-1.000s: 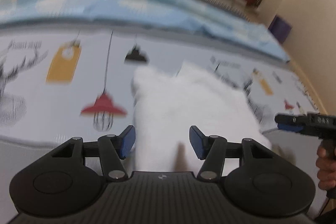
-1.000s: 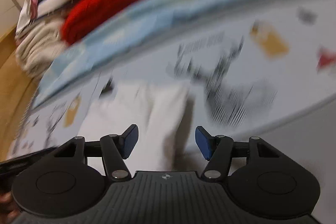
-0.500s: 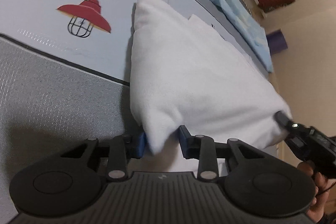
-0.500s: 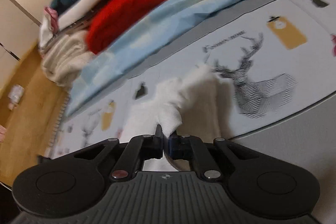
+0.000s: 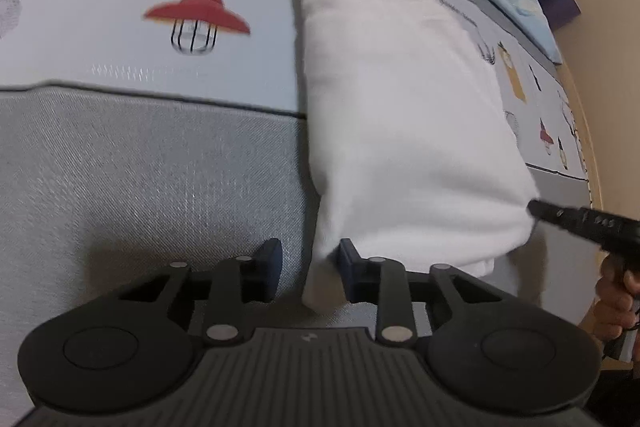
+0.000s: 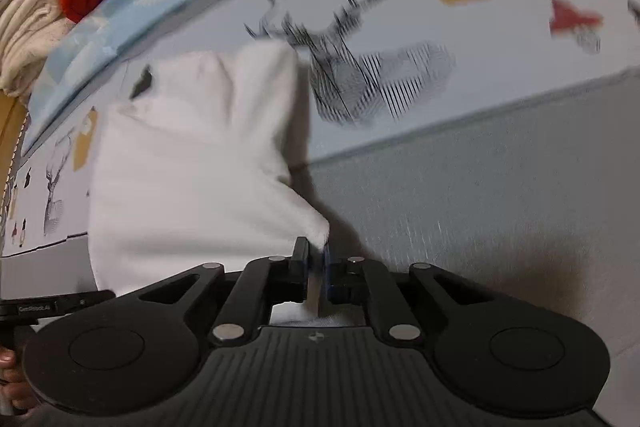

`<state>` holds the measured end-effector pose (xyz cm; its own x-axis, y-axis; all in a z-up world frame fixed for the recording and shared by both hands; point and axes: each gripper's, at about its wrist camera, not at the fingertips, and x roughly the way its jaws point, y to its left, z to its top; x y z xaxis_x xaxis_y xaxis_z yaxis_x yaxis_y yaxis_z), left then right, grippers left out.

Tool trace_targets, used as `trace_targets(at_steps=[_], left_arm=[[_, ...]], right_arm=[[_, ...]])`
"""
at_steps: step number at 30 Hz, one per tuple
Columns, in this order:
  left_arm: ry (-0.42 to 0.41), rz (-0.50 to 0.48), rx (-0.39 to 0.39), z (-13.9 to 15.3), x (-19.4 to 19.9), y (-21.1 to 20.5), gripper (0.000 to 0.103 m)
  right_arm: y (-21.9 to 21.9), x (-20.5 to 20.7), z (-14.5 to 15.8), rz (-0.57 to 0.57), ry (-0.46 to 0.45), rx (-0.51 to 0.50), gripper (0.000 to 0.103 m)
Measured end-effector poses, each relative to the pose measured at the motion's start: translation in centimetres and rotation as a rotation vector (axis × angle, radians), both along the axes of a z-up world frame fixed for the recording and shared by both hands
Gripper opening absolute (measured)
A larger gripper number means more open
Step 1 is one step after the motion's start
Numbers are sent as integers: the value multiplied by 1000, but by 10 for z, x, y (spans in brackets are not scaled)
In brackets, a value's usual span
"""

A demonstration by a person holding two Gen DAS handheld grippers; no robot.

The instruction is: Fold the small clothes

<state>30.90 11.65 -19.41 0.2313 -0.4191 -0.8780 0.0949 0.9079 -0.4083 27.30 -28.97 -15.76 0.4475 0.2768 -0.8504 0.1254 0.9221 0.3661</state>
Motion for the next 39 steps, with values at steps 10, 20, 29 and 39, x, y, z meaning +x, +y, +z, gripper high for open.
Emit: trace_targets(at_steps=[10, 20, 29, 39], left_arm=[[-169, -183, 336, -1, -29, -38, 62], [-454, -21, 433, 99, -103, -38, 86], [-635, 152, 309, 149, -235, -83, 87], [-508, 224, 339, 125, -252, -105, 87]], right_arm=[[21, -10, -44, 126, 157, -194, 36], [-25, -104, 90, -87, -233, -219, 46], [26, -247, 108, 0, -483, -215, 90], [64, -257, 108, 9, -413, -241, 90]])
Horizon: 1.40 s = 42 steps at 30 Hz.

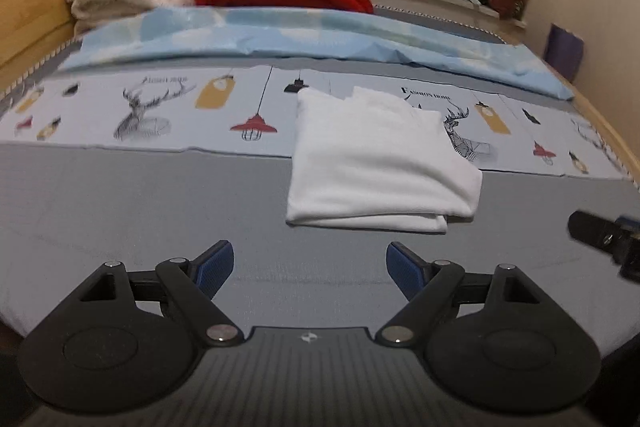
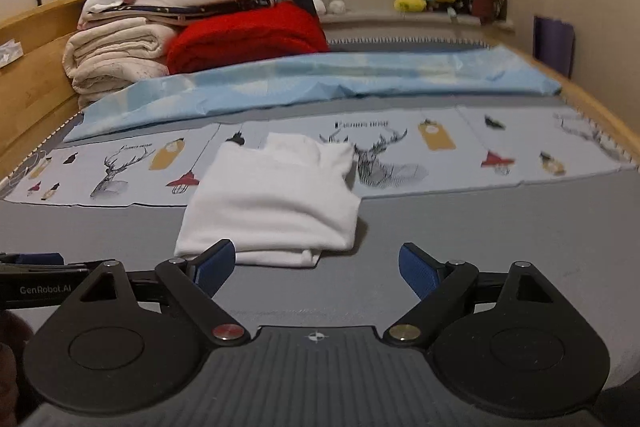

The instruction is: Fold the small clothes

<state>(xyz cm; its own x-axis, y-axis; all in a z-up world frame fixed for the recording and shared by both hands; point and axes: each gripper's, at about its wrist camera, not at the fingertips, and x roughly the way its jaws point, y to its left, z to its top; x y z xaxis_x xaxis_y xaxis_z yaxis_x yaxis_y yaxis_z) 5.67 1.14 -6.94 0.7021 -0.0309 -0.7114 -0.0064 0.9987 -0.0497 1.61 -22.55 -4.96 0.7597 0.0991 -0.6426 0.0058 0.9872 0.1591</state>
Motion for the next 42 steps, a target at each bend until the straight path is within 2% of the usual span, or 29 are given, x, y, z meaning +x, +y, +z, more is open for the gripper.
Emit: trace_targets(at_steps=[5, 12, 21, 42], left_arm=[[-8, -27, 4, -1, 1, -9, 87], [-24, -42, 23, -5, 3, -17, 87], [-12, -40, 6, -7, 8, -15, 87], [6, -23, -6, -10, 11, -14, 87]], right_arm=[[5, 8, -5, -8, 21, 15, 90], [22, 16, -13, 36, 27, -40, 90], [36, 22, -15, 91, 26, -60, 89], [34, 26, -19, 80, 42, -47, 89]])
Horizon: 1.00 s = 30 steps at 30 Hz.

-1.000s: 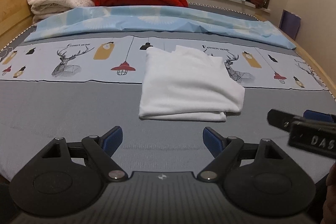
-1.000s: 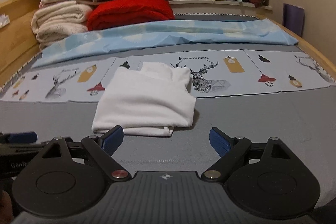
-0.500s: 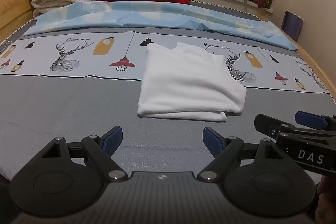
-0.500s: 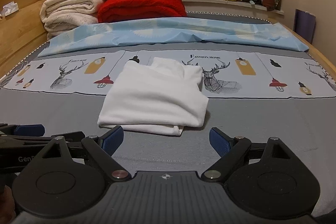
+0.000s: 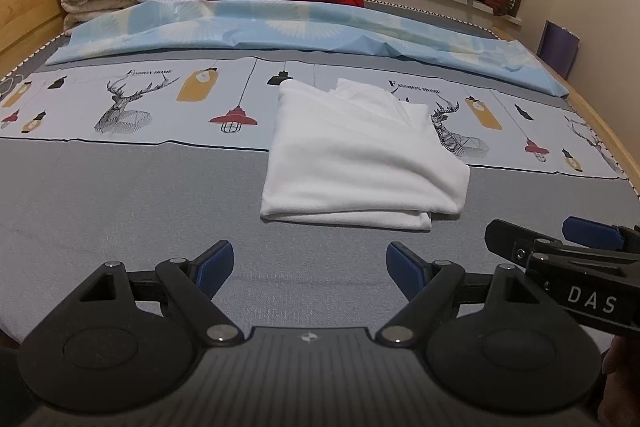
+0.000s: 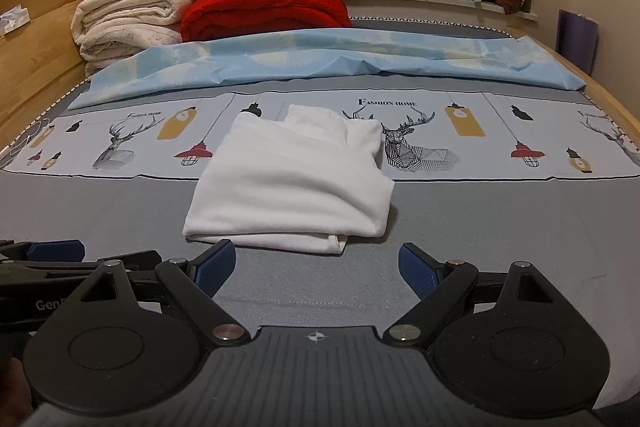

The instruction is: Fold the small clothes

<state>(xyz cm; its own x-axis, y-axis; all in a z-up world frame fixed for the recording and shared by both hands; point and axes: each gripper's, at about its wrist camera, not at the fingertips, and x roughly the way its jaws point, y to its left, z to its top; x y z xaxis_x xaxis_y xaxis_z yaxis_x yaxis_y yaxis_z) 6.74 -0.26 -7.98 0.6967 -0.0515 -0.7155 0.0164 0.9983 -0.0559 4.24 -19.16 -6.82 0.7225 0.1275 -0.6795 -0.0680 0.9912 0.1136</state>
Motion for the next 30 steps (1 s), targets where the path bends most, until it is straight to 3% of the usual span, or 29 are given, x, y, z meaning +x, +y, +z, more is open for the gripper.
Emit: trace_targets(at_steps=[30], left_arm=[[15, 1, 4, -3, 3, -3, 87]], right_arm=[[5, 2, -5, -11, 21, 6, 89]])
